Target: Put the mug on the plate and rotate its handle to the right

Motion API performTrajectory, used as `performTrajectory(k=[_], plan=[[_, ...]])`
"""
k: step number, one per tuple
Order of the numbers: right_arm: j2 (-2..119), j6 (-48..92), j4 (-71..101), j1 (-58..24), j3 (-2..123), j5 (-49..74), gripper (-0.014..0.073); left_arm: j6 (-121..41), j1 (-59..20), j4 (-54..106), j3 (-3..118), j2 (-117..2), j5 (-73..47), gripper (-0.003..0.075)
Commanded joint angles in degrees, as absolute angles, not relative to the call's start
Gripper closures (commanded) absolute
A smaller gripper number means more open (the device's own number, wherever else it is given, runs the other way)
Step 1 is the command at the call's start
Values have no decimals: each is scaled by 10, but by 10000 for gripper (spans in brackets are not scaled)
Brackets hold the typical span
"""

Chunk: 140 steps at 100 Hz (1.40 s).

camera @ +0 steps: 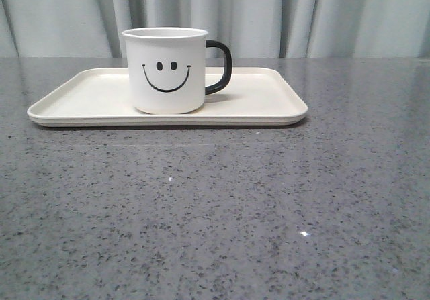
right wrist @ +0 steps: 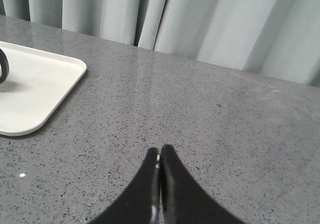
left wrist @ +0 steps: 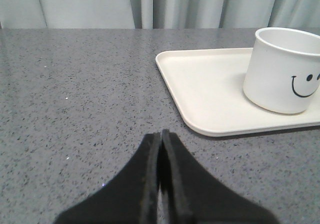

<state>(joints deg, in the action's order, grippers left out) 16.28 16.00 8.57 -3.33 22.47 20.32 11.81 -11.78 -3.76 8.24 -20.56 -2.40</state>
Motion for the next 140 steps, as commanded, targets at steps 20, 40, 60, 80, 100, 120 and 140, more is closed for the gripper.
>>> performTrajectory(k=[20, 40, 60, 80, 100, 120, 140], plan=[[167, 161, 84, -36, 239, 160, 659, 118, -47, -40, -2, -51, 40, 740], [167, 161, 84, -36, 239, 159, 659, 118, -23, -40, -6, 21, -20, 740], [167, 161, 84, -36, 239, 160, 659, 118, -23, -54, -6, 19, -19, 740], [167, 161, 84, -36, 239, 160, 659, 118, -23, -53, -6, 19, -19, 740], [167, 161, 84, -36, 239, 160, 659, 118, -23, -53, -6, 19, -19, 740], [167, 161, 84, -36, 239, 160, 659, 118, -23, -53, -6, 19, -19, 740], [167, 161, 84, -36, 239, 160, 659, 118, -23, -53, -6, 19, -19, 740]])
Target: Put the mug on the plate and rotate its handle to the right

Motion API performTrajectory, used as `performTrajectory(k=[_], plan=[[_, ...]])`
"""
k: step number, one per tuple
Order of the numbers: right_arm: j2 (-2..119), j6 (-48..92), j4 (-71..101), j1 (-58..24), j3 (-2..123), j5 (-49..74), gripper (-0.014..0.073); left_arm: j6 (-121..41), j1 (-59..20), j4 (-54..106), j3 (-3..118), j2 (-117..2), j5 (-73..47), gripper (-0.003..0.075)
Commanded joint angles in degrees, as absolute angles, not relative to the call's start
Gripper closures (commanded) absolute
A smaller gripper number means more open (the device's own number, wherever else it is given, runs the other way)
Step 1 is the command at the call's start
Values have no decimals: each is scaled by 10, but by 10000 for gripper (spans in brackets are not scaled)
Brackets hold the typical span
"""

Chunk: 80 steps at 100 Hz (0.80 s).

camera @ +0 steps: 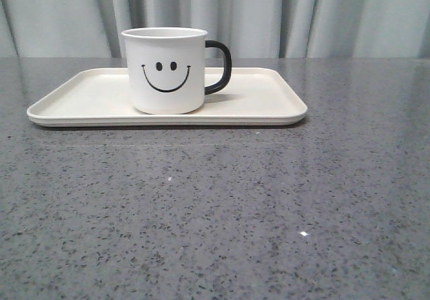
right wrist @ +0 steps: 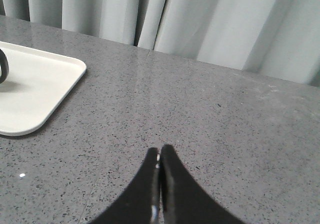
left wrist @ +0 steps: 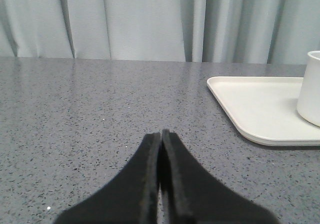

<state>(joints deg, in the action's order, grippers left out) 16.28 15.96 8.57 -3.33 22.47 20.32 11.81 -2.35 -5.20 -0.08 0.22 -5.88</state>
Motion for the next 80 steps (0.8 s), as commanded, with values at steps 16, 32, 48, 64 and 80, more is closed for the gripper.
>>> performTrajectory(k=[16, 32, 48, 64, 80], plan=[[166, 161, 76, -36, 239, 169, 659, 118, -23, -53, -6, 19, -19, 740], [132, 126, 30, -45, 197, 150, 659, 118, -23, -53, -6, 19, -19, 740], [60, 49, 3, -45, 114, 119, 659, 118, -23, -53, -6, 19, -19, 740], [-16, 5, 0, -45, 38, 99, 659, 118, -23, -53, -6, 19, -19, 740], [-17, 4, 0, -43, -18, 30, 659, 118, -23, -53, -6, 19, -19, 740]])
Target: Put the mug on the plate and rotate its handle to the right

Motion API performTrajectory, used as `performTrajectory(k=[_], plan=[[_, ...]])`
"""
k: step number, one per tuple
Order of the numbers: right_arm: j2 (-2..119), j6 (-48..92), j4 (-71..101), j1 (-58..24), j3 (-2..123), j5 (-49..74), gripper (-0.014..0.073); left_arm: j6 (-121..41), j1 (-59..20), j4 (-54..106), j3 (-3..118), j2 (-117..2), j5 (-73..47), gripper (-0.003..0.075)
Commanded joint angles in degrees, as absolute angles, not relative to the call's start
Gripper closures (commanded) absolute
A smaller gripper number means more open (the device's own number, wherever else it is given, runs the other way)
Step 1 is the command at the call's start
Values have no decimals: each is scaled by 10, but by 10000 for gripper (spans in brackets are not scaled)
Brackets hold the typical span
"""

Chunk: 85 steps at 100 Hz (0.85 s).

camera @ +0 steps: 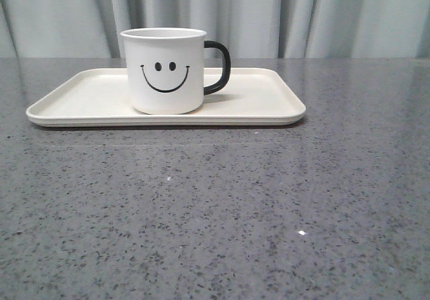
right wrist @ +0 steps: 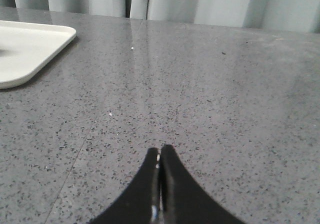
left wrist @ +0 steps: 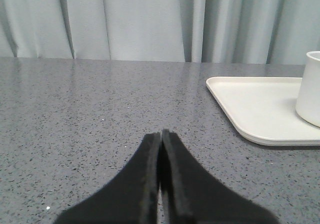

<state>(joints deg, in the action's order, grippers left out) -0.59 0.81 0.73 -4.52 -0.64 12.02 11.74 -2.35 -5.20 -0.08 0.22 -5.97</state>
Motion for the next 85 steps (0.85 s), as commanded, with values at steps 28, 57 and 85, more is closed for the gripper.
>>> performTrajectory(k=[28, 57, 85], plan=[[-17, 4, -7, -43, -16, 29, 659, 118, -23, -53, -6, 19, -19, 740], [-17, 4, -7, -43, -16, 29, 659, 118, -23, -53, -6, 19, -19, 740], [-17, 4, -7, -43, -16, 29, 659, 118, -23, -53, -6, 19, -19, 740]])
